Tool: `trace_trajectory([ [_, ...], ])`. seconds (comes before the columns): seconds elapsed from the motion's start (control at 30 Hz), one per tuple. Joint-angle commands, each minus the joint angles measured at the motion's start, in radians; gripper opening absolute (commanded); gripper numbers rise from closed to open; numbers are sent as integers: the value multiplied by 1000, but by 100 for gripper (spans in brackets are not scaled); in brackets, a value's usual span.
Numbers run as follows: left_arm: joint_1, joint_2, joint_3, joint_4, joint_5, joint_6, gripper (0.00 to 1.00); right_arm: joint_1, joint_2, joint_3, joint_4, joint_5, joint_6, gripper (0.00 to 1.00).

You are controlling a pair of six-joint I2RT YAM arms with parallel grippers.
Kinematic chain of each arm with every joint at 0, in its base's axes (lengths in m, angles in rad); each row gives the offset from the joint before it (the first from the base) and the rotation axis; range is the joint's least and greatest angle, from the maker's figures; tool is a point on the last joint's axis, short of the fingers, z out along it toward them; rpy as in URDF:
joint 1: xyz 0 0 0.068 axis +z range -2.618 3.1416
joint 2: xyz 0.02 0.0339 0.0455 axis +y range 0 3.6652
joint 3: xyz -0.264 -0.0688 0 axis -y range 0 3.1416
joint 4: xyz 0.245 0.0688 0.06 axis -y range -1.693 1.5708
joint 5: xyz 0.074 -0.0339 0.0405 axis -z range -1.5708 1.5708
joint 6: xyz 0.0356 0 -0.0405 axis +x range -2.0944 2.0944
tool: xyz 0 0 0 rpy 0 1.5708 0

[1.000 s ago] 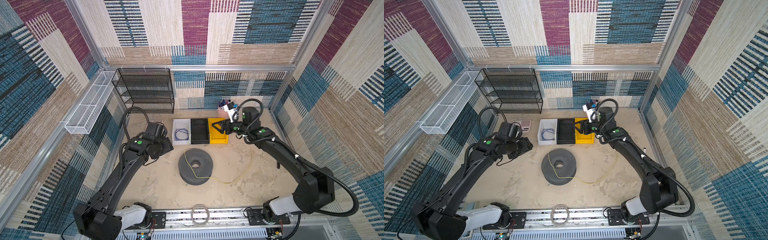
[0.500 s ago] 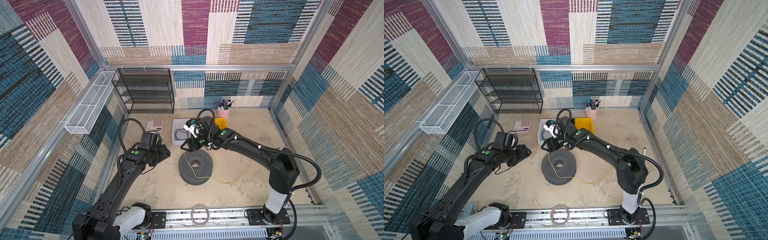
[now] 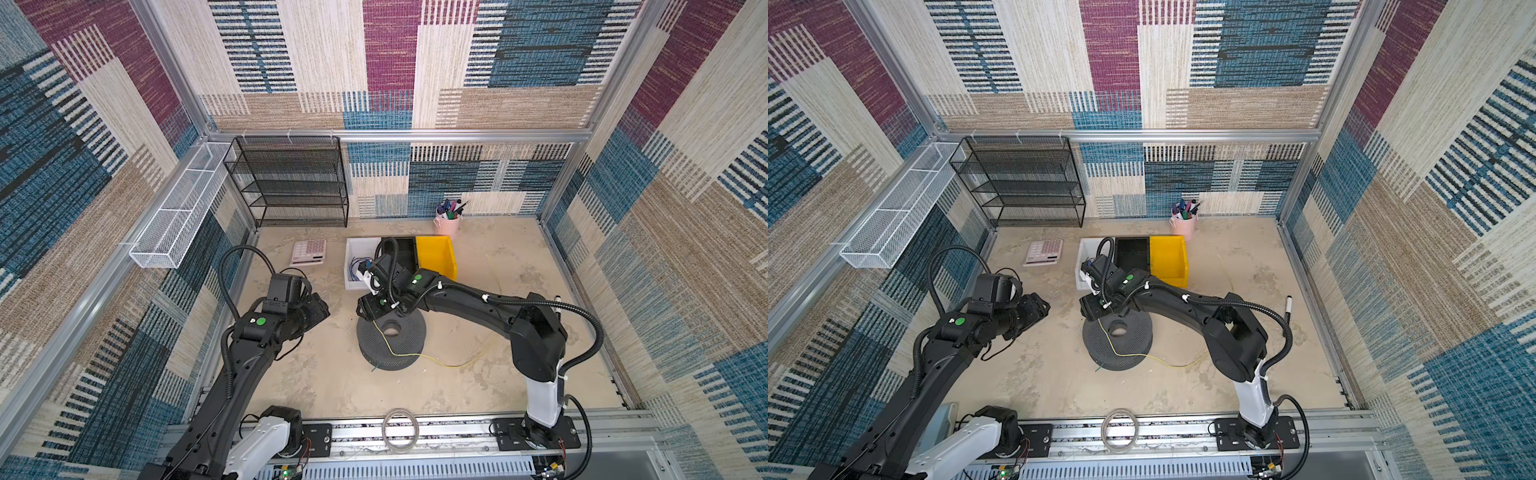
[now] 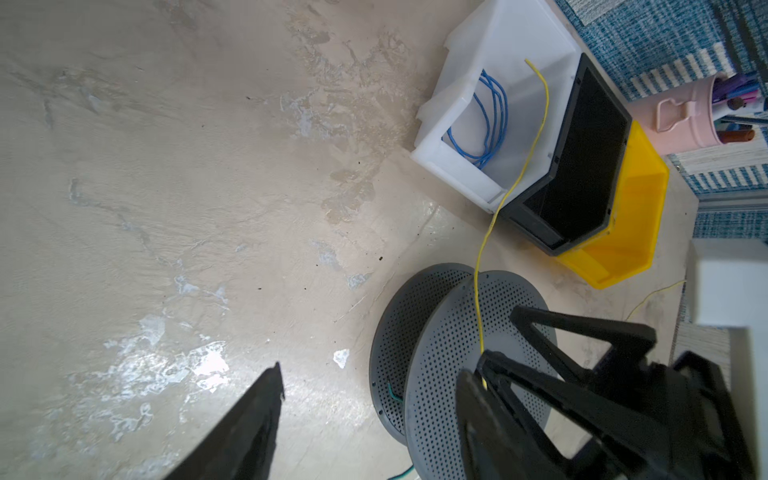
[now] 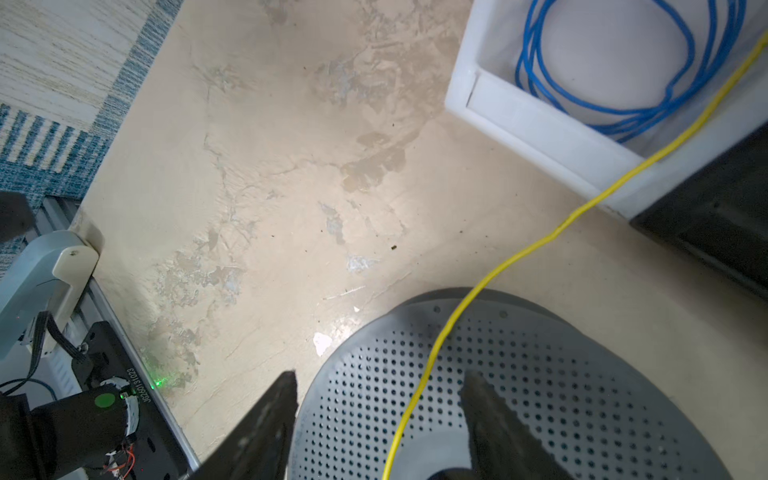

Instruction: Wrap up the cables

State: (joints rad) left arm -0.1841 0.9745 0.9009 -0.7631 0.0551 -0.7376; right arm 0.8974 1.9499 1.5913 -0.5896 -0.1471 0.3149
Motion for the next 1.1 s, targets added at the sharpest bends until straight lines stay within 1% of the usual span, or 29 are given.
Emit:
trace_trajectory([
  [0.0, 11, -7, -17, 28, -1, 9, 68, -2, 21, 36, -45, 58, 33, 61],
  [0.03, 16, -8, -21, 30, 8, 10, 68, -2, 36, 51, -61, 50, 37, 57],
  [0.1, 17, -14, -22, 29, 7, 16, 67, 1, 54, 58, -62, 27, 43, 54],
  [0.27, 20, -49, -24, 21, -17, 38, 68, 1, 118, 119, -64, -5, 41, 54],
  [0.37, 23, -64, -23, 9, -26, 49, 68, 1, 167, 163, -93, -4, 31, 52],
  [0.43, 26, -78, -32, 12, -27, 48, 68, 1, 179, 172, -82, -14, 31, 50],
  [0.47, 27, -84, -37, 14, -27, 46, 68, 1, 183, 179, -76, -19, 30, 48],
  [0.6, 35, -96, -51, 14, -23, 41, 68, 1, 210, 223, -84, -13, 24, 35],
  [0.7, 41, -98, -47, 7, -20, 46, 68, 0, 234, 245, -100, -8, 12, 28],
  [1.07, 57, -97, -29, 1, -32, 46, 68, 11, 264, 265, -100, -54, -22, 29],
])
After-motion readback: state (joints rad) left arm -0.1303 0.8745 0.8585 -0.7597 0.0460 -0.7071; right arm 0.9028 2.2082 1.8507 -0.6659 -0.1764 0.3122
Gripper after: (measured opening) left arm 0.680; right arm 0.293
